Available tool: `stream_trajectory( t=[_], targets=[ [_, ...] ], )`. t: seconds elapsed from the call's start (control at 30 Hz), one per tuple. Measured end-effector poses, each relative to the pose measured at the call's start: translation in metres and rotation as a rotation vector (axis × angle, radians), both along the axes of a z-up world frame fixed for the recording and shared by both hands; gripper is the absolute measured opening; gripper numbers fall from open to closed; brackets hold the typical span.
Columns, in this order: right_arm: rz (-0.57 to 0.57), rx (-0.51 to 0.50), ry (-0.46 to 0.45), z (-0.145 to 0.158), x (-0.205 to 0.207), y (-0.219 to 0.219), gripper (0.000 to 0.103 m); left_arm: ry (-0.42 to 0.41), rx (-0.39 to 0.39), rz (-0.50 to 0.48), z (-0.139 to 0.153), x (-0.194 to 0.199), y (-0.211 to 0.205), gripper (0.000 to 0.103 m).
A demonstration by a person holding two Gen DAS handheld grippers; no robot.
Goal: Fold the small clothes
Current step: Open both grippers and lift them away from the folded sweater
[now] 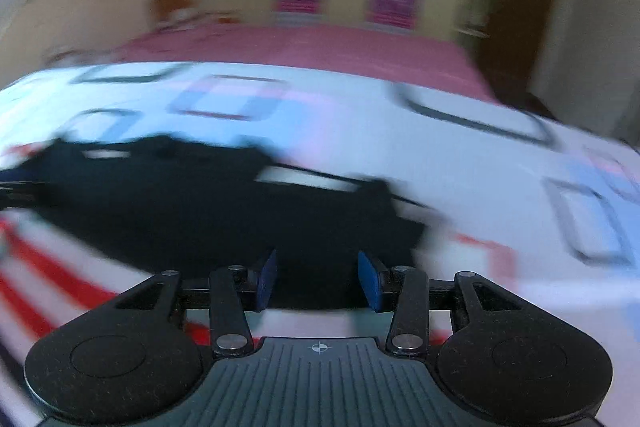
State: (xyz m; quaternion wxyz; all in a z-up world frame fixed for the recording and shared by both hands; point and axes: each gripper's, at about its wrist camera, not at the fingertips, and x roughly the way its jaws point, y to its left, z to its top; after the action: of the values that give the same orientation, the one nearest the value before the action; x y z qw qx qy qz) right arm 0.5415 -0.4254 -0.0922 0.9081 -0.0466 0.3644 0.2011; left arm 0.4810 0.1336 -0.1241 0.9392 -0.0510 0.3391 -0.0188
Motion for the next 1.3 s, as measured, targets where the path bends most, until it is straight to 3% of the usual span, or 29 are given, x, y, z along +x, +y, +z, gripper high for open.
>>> stream_trajectory(
  t=[0.17,0.2,0.23,0.27,0.37,0.47,0.57,0.63,0.7,0.8,0.87,0.93,1.03,1.13,1.2,1.27,1.3],
  targets=[
    [0.001,-0.06,-0.024,0.002,-0.002,0.006,0.044,0.009,0.107,0.007,-0.001,0.005,-0.018,0.066],
    [-0.008,-0.07,-0.032,0.004,-0.004,0.007,0.053,0.012,0.124,0.001,-0.001,0.004,-0.022,0.066],
    [-0.035,-0.094,-0.051,0.01,-0.008,0.01,0.07,0.018,0.139,0.0,0.002,0.002,-0.025,0.067],
    [-0.047,-0.09,-0.08,0.016,-0.019,0.011,0.071,0.014,0.139,-0.002,0.007,-0.004,-0.028,0.072],
    [0.07,0.006,-0.087,0.03,-0.047,0.017,0.071,-0.046,0.058,-0.066,0.021,-0.022,-0.043,0.073],
    [0.22,0.031,-0.088,0.032,-0.072,0.041,0.07,-0.041,0.006,-0.104,0.019,-0.031,-0.064,0.073],
    [0.297,-0.001,-0.054,0.022,-0.086,0.062,0.069,-0.006,0.038,-0.12,0.009,-0.037,-0.079,0.073],
    [0.285,-0.033,-0.022,0.014,-0.087,0.063,0.067,0.015,0.064,-0.117,0.002,-0.043,-0.078,0.073],
    [0.245,-0.002,0.004,0.013,-0.086,0.048,0.064,0.009,0.062,-0.097,0.002,-0.053,-0.065,0.074],
    [0.174,0.029,0.027,0.015,-0.087,0.016,0.037,0.028,0.079,-0.023,-0.001,-0.064,-0.033,0.076],
    [0.117,0.044,0.042,0.016,-0.087,-0.006,0.037,0.022,0.045,-0.007,0.0,-0.074,-0.01,0.075],
    [0.025,-0.02,0.051,0.012,-0.086,-0.023,0.025,0.024,0.092,0.015,0.004,-0.082,-0.001,0.073],
    [-0.005,0.056,0.085,0.013,-0.085,-0.047,0.024,0.028,0.092,0.033,0.006,-0.088,0.002,0.073],
    [0.011,0.01,0.06,0.026,-0.097,-0.041,0.025,0.031,0.105,0.062,0.016,-0.094,-0.01,0.073],
    [0.055,0.077,0.032,0.04,-0.116,-0.035,0.025,0.002,0.068,0.031,0.023,-0.104,-0.024,0.074],
    [0.115,0.074,0.022,0.041,-0.134,-0.014,0.038,-0.013,0.064,-0.006,0.023,-0.111,-0.043,0.074],
    [0.142,0.07,0.016,0.04,-0.142,-0.004,0.053,-0.014,0.058,-0.025,0.022,-0.114,-0.053,0.074]
  ],
)
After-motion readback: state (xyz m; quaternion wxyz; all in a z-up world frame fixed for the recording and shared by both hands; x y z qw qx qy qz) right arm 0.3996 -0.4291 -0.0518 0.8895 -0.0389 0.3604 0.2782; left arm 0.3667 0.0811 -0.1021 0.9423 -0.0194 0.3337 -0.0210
